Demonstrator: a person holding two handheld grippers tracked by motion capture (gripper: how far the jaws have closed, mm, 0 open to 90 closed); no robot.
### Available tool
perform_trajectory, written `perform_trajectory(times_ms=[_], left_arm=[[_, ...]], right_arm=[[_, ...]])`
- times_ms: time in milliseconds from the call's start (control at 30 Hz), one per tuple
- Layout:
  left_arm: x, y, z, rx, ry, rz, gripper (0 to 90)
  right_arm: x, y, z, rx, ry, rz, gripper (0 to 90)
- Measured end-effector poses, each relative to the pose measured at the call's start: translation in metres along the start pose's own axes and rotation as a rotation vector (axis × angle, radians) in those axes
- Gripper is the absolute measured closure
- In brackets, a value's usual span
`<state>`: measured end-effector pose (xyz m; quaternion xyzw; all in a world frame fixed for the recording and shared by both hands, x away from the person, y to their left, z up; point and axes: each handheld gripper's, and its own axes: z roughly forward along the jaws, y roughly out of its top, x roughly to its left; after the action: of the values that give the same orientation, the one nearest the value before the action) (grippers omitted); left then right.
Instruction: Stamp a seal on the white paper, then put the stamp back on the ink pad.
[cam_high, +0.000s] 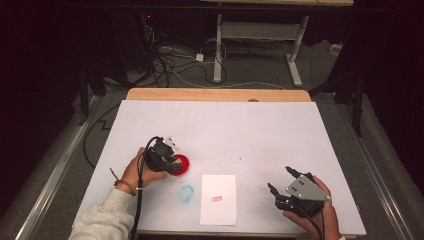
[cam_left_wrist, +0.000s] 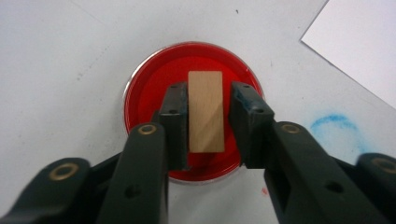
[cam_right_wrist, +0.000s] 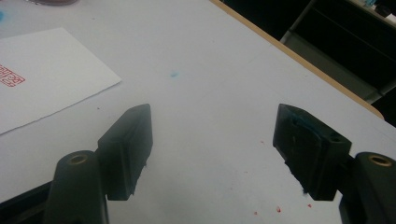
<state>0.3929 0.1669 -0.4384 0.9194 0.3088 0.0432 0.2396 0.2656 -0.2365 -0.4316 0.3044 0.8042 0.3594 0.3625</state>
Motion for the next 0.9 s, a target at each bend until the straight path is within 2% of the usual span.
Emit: perform_trajectory(times_ms=[33, 167, 267, 367, 400, 467, 533, 600, 767, 900], left_arm=[[-0.001, 0.000, -0.002, -0.003, -0.007, 0.012, 63.0], [-0.004, 0.002, -0.012, -0.043, 0.013, 0.004, 59.0], [-0.007, 0.002, -0.017, -0.059, 0.032, 0.005, 55.5], [-0.010, 0.002, -0.021, -0.102, 0.066, 0.012, 50.5], [-0.012, 0.002, -0.023, -0.121, 0.082, 0.012, 45.5], [-0.014, 0.003, -0.025, -0.144, 0.103, 0.014, 42.5], [-0.016, 0.002, -0.027, -0.170, 0.126, 0.016, 35.3], [-0.018, 0.002, -0.029, -0.195, 0.128, 0.019, 32.5], [-0.025, -0.001, -0.030, -0.259, 0.171, 0.034, 20.7], [-0.030, 0.000, -0.031, -0.292, 0.194, 0.056, 16.5]], right_arm=[[0.000, 0.000, 0.000, -0.003, 0.000, -0.003, 29.1], [-0.001, 0.000, 0.000, -0.003, 0.003, -0.005, 29.0], [-0.001, 0.000, 0.000, -0.005, 0.002, -0.004, 29.1], [0.000, 0.000, -0.001, -0.005, 0.002, -0.003, 29.0], [0.000, 0.000, -0.001, -0.006, 0.002, -0.003, 29.1], [-0.001, 0.000, -0.001, -0.008, 0.000, -0.002, 29.0], [-0.001, 0.000, -0.001, -0.009, 0.000, -0.002, 29.0], [-0.001, 0.001, -0.001, -0.011, 0.000, -0.002, 29.0], [-0.001, 0.001, 0.000, -0.014, 0.002, -0.003, 29.0], [0.000, 0.002, 0.000, -0.018, 0.009, -0.008, 29.0]])
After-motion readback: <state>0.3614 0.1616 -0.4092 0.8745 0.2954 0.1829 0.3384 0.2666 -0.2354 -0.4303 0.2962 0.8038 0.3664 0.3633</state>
